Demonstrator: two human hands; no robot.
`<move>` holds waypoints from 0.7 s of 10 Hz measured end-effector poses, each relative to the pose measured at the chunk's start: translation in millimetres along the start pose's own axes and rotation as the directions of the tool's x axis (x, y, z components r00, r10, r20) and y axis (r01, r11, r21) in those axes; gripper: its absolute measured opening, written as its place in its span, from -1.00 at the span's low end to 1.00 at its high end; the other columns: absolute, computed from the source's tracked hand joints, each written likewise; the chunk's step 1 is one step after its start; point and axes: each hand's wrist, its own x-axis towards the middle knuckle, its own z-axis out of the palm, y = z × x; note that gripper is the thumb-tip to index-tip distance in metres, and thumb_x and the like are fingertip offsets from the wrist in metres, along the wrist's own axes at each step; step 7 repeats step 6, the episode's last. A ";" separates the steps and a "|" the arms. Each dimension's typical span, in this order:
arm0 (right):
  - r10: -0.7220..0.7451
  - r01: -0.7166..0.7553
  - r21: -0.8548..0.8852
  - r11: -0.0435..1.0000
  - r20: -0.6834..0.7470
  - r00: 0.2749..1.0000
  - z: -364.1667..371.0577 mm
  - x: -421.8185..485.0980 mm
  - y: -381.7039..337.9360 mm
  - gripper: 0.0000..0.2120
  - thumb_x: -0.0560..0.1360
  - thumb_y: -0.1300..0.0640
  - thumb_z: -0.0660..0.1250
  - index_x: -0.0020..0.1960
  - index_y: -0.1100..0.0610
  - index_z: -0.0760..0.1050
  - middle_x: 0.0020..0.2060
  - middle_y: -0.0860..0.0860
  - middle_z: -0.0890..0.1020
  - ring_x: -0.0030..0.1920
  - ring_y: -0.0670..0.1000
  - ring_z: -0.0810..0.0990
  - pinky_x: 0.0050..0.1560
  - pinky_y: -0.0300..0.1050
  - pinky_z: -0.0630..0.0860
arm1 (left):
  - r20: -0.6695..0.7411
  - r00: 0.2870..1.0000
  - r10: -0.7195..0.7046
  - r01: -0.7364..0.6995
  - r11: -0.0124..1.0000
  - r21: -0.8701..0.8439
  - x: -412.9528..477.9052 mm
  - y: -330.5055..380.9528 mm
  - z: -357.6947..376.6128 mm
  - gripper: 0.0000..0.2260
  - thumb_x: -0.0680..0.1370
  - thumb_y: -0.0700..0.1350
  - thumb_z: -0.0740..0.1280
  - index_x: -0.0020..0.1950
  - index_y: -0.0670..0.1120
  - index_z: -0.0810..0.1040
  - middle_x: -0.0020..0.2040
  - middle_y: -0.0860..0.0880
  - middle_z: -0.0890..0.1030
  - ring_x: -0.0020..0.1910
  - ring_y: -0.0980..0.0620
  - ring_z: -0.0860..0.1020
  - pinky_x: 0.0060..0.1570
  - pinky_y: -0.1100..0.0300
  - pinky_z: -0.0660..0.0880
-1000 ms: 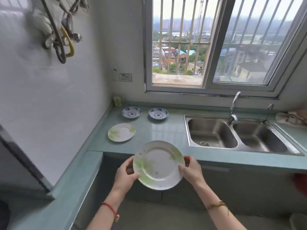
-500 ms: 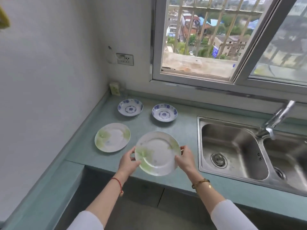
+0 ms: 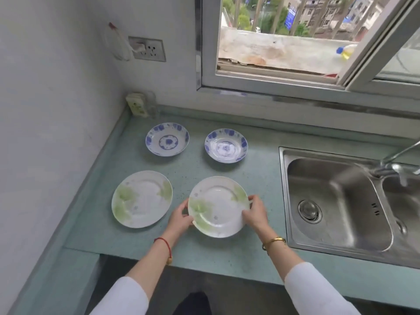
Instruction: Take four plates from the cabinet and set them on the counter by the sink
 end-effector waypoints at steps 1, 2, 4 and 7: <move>0.001 0.000 -0.030 1.000 0.011 1.000 6.8 2.8 3.0 -0.58 0.37 0.33 0.29 0.23 0.19 0.39 0.10 0.14 0.50 0.06 0.15 0.51 -0.07 -0.05 0.47 | 0.001 1.000 -0.013 0.013 1.000 0.005 7.3 -3.5 -4.3 -0.32 0.45 -0.47 0.34 0.52 -0.04 0.34 0.28 -0.07 0.53 0.16 -0.15 0.59 0.07 -0.06 0.63; 0.015 -0.014 -0.050 0.999 0.028 0.999 10.4 0.3 5.0 -0.60 0.37 0.33 0.28 0.19 0.18 0.38 0.07 0.12 0.49 0.01 0.11 0.50 -0.15 -0.11 0.41 | 0.005 1.000 -0.025 0.025 1.000 0.015 9.8 -9.6 -5.9 -0.33 0.46 -0.46 0.34 0.51 -0.04 0.35 0.33 -0.10 0.53 0.17 -0.16 0.59 0.10 -0.12 0.62; 0.008 -0.008 -0.044 0.999 0.016 1.000 15.9 -1.7 10.7 -0.66 0.36 0.34 0.27 0.11 0.15 0.36 0.04 0.11 0.49 0.01 0.10 0.48 -0.16 -0.08 0.42 | 0.013 1.000 -0.006 0.006 1.000 0.009 8.6 -14.8 -5.7 -0.38 0.50 -0.39 0.36 0.52 -0.04 0.33 0.32 -0.06 0.51 0.16 -0.07 0.58 0.06 -0.03 0.64; -0.012 0.013 -0.034 0.999 0.020 1.000 12.7 -5.1 11.7 -0.66 0.44 0.24 0.32 0.19 0.19 0.38 0.11 0.13 0.51 0.08 0.13 0.51 0.06 0.04 0.53 | 0.000 1.000 0.011 -0.011 0.998 0.067 3.8 -13.3 -11.0 -0.34 0.51 -0.39 0.35 0.56 -0.09 0.24 0.49 -0.08 0.38 0.15 0.00 0.54 0.11 0.04 0.61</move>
